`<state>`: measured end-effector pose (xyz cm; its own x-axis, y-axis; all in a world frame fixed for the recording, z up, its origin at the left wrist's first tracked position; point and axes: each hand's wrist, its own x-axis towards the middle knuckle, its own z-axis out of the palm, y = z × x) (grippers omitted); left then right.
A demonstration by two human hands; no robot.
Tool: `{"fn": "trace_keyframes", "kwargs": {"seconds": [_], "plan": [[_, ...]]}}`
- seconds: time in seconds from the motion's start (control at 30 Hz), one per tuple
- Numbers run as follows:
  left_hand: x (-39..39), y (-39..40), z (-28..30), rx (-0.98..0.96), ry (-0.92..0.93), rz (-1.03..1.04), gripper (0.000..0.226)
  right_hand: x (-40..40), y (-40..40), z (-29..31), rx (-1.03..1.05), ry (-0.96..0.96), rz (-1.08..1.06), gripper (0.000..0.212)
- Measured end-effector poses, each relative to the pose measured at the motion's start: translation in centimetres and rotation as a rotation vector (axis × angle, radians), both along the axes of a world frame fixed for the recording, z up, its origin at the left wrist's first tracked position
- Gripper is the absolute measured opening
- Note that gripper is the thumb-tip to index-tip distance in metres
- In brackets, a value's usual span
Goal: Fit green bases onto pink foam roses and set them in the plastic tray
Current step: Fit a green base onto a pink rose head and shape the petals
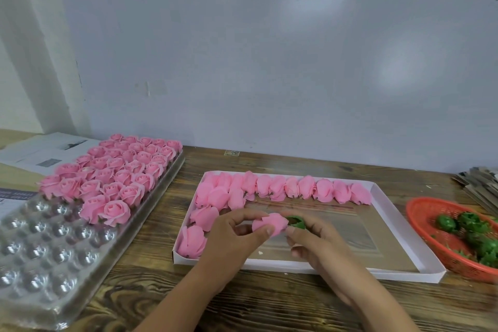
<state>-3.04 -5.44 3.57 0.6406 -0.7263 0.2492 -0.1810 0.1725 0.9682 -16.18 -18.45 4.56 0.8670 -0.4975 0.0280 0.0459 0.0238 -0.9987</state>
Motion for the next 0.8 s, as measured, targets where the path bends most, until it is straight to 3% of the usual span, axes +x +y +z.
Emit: {"fn": "trace_keyframes", "kwargs": {"seconds": [0.43,0.6,0.73,0.8], "plan": [[0.16,-0.04,-0.03,-0.025,0.07,0.015,0.028,0.3,-0.46,-0.46,-0.029,-0.045,-0.178,0.024],[0.07,0.07,0.18,-0.018,0.07,-0.034,0.024,0.3,-0.02,-0.63,-0.106,0.001,-0.128,0.028],[0.09,0.19,0.21,-0.015,0.063,-0.052,0.025,0.15,0.37,-0.63,-0.107,0.011,-0.067,0.05],[0.05,0.21,0.24,-0.017,0.063,-0.056,0.025,0.15,0.4,-0.64,-0.077,0.003,-0.051,0.042]]}}
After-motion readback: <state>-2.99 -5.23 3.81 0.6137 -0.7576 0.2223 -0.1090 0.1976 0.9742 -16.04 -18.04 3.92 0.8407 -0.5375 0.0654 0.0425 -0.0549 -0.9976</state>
